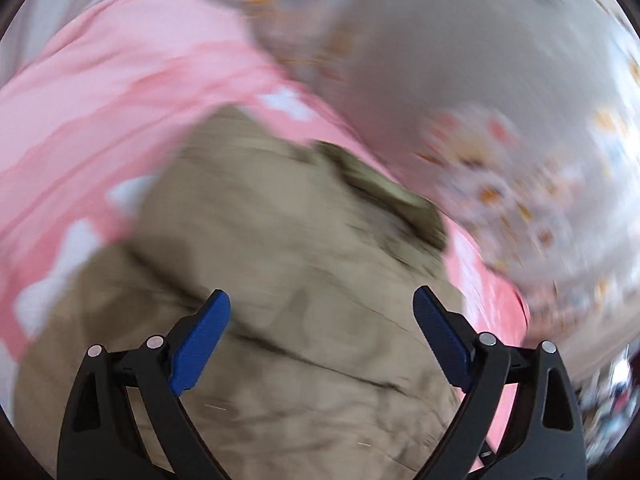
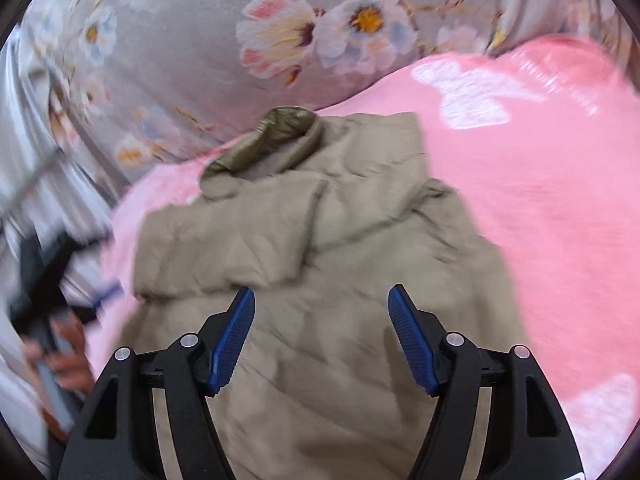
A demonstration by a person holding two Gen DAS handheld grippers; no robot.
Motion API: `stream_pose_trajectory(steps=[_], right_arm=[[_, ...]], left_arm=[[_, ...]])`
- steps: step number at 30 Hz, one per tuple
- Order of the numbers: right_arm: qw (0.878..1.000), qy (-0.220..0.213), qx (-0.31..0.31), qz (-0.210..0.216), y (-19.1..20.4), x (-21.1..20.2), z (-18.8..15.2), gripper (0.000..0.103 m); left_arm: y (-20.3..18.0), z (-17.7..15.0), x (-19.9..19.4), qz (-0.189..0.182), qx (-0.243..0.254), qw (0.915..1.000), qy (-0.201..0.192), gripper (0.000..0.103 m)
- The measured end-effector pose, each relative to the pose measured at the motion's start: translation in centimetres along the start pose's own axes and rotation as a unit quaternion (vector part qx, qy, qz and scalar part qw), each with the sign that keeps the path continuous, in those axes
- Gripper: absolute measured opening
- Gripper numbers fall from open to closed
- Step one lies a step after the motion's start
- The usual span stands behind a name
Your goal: Fold large clothes
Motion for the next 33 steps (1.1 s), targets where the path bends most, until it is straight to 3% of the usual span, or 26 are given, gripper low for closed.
stream_pose_trajectory(steps=[3, 7, 8, 10, 13, 17, 22, 25, 28, 30, 33], right_arm=[[1.0, 0.019, 0.016, 0.007, 1.1, 3.0, 2.0, 0.068], [0.998, 0.061, 0.01, 0.024, 3.0, 7.3, 3.1, 0.063], [0.997, 0.069, -0.001, 0.022, 3.6, 8.2, 3.3, 0.04], [0.996, 0.079, -0.025, -0.013, 4.6, 9.3, 3.8, 0.005], [0.999, 0.034, -0.036, -0.005, 5.9, 6.9, 6.4, 0.004], [0.995, -0.055, -0.078, -0.019, 8.7, 0.6, 11.1, 0.004], [0.986, -0.092, -0.124, -0.069, 9.8, -1.9, 14.3, 0.004], [0.984, -0.081, -0.13, -0.087, 8.8, -1.3, 14.7, 0.004], [0.987, -0.064, -0.115, -0.096, 6.3, -0.1, 13.8, 0.004], [0.989, -0.05, -0.102, -0.099, 4.4, 1.0, 12.8, 0.004], [0.992, -0.018, -0.08, -0.101, 1.7, 3.8, 11.0, 0.004]], left_arm=[[5.1, 0.7, -0.5, 0.003, -0.059, 0.9983, 0.002, 0.09], [8.3, 1.1, -0.1, -0.01, -0.095, 0.9953, 0.018, 0.09], [8.9, 1.2, 0.4, -0.024, -0.108, 0.9936, 0.027, 0.09], [9.7, 1.4, 1.0, -0.044, -0.127, 0.9903, 0.035, 0.09], [10.2, 2.1, 0.9, -0.057, -0.139, 0.9882, 0.03, 0.09], [9.5, 3.4, 1.5, -0.092, -0.153, 0.9833, 0.039, 0.09], [7.0, 4.0, 2.8, -0.122, -0.151, 0.9792, 0.059, 0.09], [6.2, 4.7, 3.8, -0.083, -0.138, 0.9856, 0.052, 0.085], [5.8, 5.9, 4.2, 0.003, -0.099, 0.9949, 0.016, 0.073], [6.4, 6.6, 5.5, 0.044, -0.086, 0.9948, 0.03, 0.054], [7.5, 6.6, 7.4, 0.072, -0.084, 0.9923, 0.056, 0.048]])
Point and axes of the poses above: each gripper's, at about its wrist camera, not at the fingertips, and x roughly the way its jaws point, y to its left, z to its top, the point moved 2 cm from there along x, roughly the way its jaws point, and after that the axes turned 11 degrees about y, right-handed, at the moved point
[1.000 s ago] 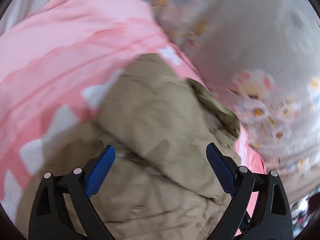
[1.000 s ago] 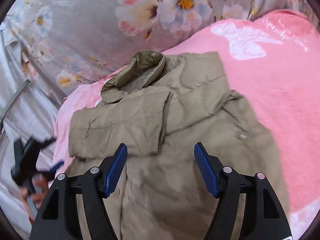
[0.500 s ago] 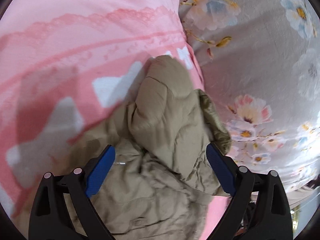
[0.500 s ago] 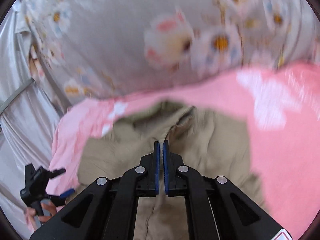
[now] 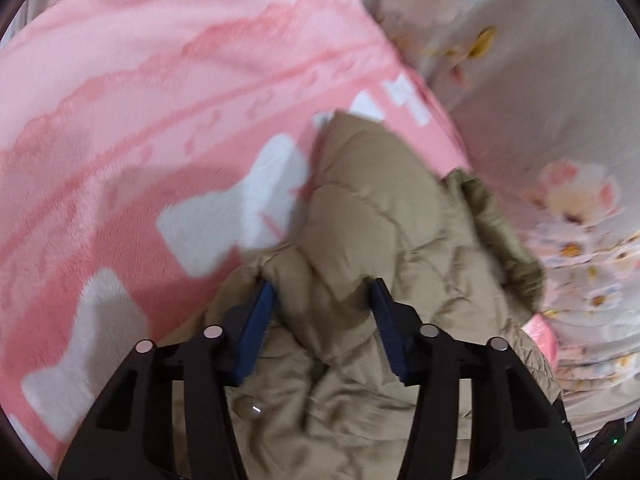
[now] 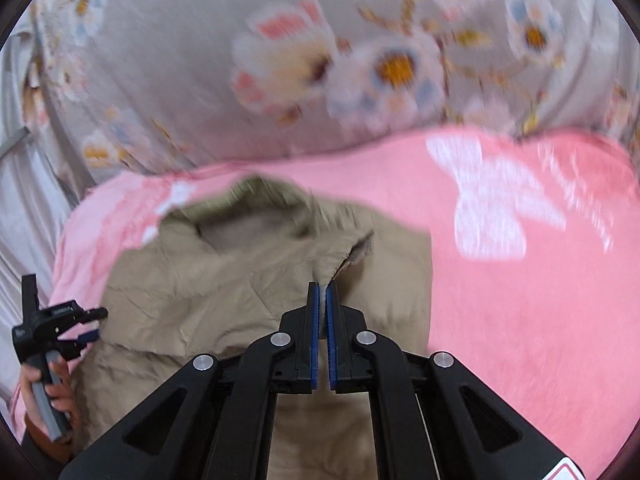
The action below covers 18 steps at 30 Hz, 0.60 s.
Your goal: Fold large clothes
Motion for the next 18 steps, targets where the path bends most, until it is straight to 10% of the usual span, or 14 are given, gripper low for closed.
stream_pose_trajectory(steps=[18], right_arm=[[0.998, 0.058, 0.018, -0.026, -2.0, 6.4, -6.2, 0.004]], left_arm=[[-3.3, -2.9, 2.1, 0.194, 0.165, 0.9633, -0.084, 0.046]])
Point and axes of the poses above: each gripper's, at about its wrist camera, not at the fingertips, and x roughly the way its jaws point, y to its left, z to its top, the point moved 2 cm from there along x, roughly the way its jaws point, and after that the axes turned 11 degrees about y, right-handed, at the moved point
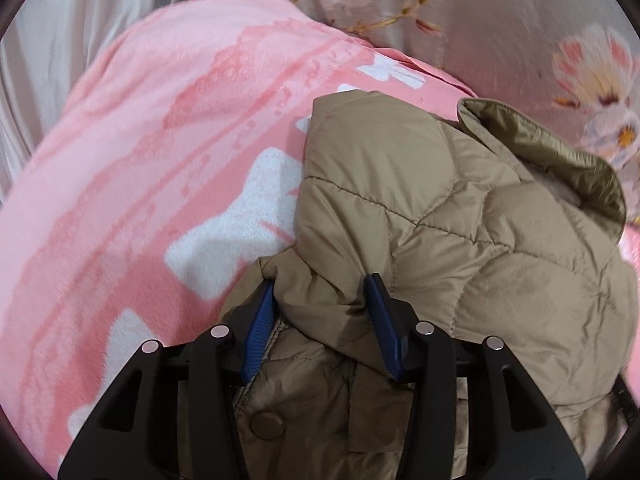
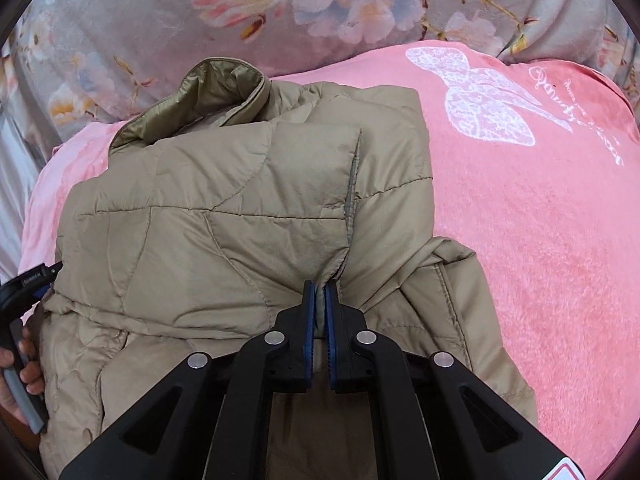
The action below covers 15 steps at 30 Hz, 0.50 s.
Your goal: Fold large clothes
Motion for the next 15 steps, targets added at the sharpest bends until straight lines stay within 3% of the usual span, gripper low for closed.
stream_pose_trajectory(steps=[3, 6, 9, 12, 15], right_arm=[[1.0, -0.008, -0.002, -0.015, -0.2, -2.2, -0.8, 0.012], [0.998, -0.055, -0.005, -0.039, 0.0, -6.1, -1.1, 0.014], [0.996, -0.088, -0.022, -0.017, 2.7, -8.5, 0.9, 0.014], [0.995, -0.086, -0.059, -0.002, 6.8, -7.4, 3.3, 0.014], [0.996, -0.059, -0.073, 0.009, 9.2, -4.1, 4.6, 0.014]], left_arm=[[-0.1, -0.7, -2.1, 0.031, 0.03, 0.9989, -0.02, 0.046], [0.3, -0.7, -5.3, 0.027, 0.048, 0.9973, -0.049, 0.045], [-1.7, 1.2, -7.6, 0.012, 0.059, 0.9962, -0.063, 0.044], [-5.8, 2.9, -7.5, 0.0, 0.083, 0.9948, -0.06, 0.046], [-9.8, 3.2, -4.6, -0.01, 0.106, 0.994, -0.024, 0.046]])
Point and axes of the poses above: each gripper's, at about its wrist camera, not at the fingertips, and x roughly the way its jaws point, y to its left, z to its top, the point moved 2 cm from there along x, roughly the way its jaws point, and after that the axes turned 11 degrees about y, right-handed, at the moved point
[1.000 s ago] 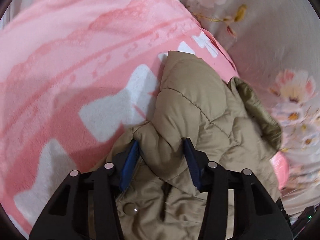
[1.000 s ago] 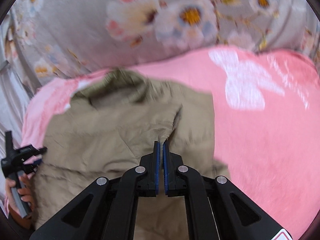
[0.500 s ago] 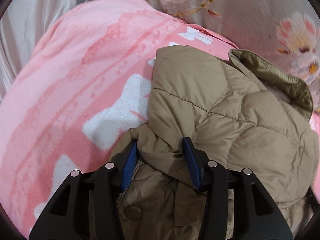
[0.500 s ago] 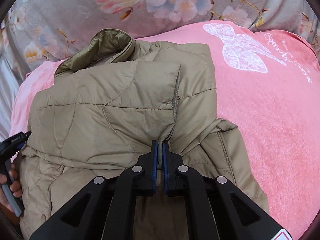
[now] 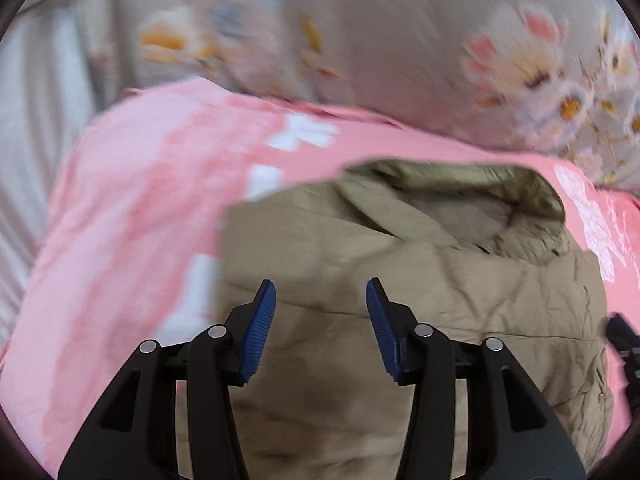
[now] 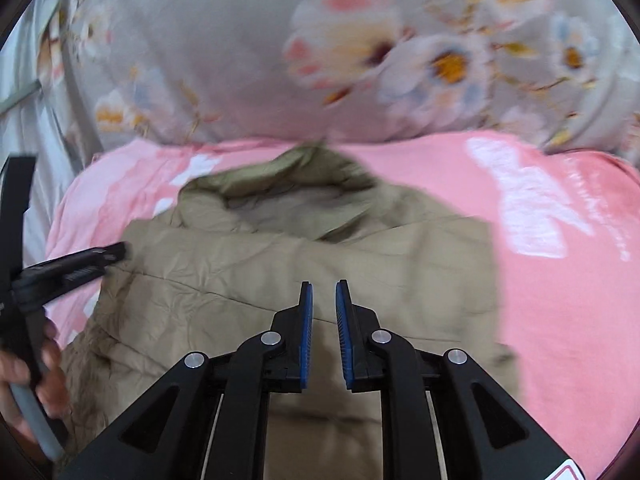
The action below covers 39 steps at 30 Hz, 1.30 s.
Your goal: Fold large clothes
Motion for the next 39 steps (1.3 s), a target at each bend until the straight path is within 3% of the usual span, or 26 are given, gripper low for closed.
stream_pose_trajectory(steps=[3, 5, 10, 20, 31, 36, 39], right_arm=[[0.999, 0.044, -0.006, 0.007, 1.2, 3.7, -0.9, 0.014], [0.998, 0.056, -0.008, 0.015, 1.6, 4.5, -2.4, 0.014], [0.998, 0.055, -0.034, 0.004, 2.6, 4.2, -5.2, 0.012], [0.997, 0.043, -0.05, -0.033, 3.3, 5.3, -6.1, 0.011], [0.999, 0.04, -0.033, -0.012, 2.6, 5.4, -6.0, 0.011], [0.997, 0.038, 0.008, 0.061, 0.9, 5.3, -5.9, 0.016], [0.994, 0.033, 0.03, 0.102, -0.2, 3.9, -6.0, 0.031]], left_arm=[[-1.5, -1.0, 2.9, 0.003, 0.007, 0.9995, 0.03, 0.046], [-1.7, -2.1, 3.5, 0.011, 0.013, 0.9996, 0.022, 0.046], [-1.8, -4.6, 3.6, 0.013, 0.041, 0.999, 0.007, 0.046], [-2.8, -6.3, 4.3, 0.047, 0.06, 0.9968, -0.023, 0.046], [-3.2, -6.4, 4.4, 0.068, 0.068, 0.9949, -0.03, 0.046], [-2.8, -6.4, 4.1, 0.047, 0.06, 0.9965, -0.033, 0.049], [-1.3, -6.2, 2.5, -0.029, 0.042, 0.9981, -0.035, 0.061]])
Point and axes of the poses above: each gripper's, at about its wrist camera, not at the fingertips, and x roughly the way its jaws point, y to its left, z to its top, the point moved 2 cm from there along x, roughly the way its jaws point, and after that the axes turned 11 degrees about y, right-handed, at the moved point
